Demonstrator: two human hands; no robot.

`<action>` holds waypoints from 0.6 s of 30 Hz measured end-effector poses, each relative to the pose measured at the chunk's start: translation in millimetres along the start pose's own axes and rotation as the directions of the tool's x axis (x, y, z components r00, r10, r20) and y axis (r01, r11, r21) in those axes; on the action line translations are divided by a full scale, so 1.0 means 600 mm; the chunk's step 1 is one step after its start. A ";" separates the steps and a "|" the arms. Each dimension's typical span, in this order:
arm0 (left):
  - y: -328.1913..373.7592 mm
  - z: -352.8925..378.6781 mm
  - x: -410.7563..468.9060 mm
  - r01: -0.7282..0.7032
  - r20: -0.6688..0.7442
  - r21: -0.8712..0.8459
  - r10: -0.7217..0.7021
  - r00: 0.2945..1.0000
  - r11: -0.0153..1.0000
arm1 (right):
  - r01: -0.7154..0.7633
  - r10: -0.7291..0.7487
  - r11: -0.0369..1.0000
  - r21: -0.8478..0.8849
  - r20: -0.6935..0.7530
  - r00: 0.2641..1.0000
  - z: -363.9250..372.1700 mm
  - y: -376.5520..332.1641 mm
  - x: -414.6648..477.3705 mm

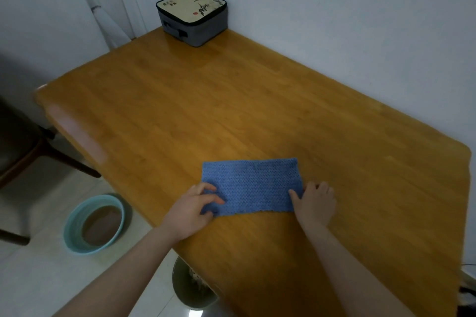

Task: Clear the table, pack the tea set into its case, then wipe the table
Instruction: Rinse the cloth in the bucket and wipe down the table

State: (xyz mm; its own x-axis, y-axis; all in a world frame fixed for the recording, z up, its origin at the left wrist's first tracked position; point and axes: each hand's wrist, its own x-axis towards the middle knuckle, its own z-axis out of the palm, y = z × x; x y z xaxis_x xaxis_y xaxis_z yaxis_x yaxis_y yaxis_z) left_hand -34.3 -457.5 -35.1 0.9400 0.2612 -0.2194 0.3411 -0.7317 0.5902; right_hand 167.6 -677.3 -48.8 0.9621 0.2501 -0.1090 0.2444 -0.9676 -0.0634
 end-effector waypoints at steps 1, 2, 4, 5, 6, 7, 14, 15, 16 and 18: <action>-0.001 0.005 -0.005 0.020 -0.019 -0.033 -0.020 1.000 0.999 | 0.005 -0.003 0.998 0.056 -0.025 1.000 0.005 -0.007 -0.003; -0.001 0.009 -0.011 0.039 -0.047 -0.087 -0.043 0.998 0.995 | 0.018 -0.011 0.992 0.123 -0.054 0.998 0.008 -0.014 -0.005; 0.002 0.012 -0.022 0.079 -0.123 -0.234 -0.110 0.986 0.969 | 0.066 -0.037 0.959 0.277 -0.107 0.994 0.008 -0.031 -0.009; 0.005 0.012 -0.027 0.095 -0.160 -0.299 -0.148 0.976 0.950 | 0.076 -0.044 0.927 0.368 -0.095 0.995 0.004 -0.040 -0.009; 0.007 0.012 -0.032 0.110 -0.191 -0.352 -0.186 0.964 0.929 | 0.063 -0.040 0.885 0.461 -0.058 0.997 -0.003 -0.050 -0.010; 0.008 0.010 -0.037 0.121 -0.214 -0.398 -0.221 0.952 0.909 | 0.040 -0.039 0.838 0.544 -0.013 0.999 -0.009 -0.062 -0.011; -0.001 0.001 -0.079 0.133 -0.272 -0.515 -0.309 0.911 0.847 | 0.305 -0.327 0.705 0.640 -0.089 0.941 -0.045 -0.188 -0.040; -0.001 -0.001 -0.084 0.130 -0.286 -0.521 -0.316 0.905 0.844 | 0.350 -0.385 0.697 0.626 -0.086 0.919 -0.044 -0.209 -0.050; -0.002 -0.004 -0.089 0.131 -0.296 -0.525 -0.324 0.899 0.841 | 0.399 -0.443 0.691 0.603 -0.083 0.893 -0.041 -0.229 -0.060; -0.003 -0.009 -0.097 0.145 -0.289 -0.536 -0.342 0.894 0.832 | 0.488 -0.546 0.688 0.537 -0.061 0.836 -0.025 -0.258 -0.078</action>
State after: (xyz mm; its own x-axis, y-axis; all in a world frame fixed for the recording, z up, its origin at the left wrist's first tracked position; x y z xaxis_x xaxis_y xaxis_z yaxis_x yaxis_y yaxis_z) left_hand -89.4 -468.0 -19.4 0.7259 0.6656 -0.1732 0.4231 -0.2337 0.8754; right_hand 86.5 -539.9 -18.7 0.6780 0.7350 0.0037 0.5727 -0.5251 -0.6295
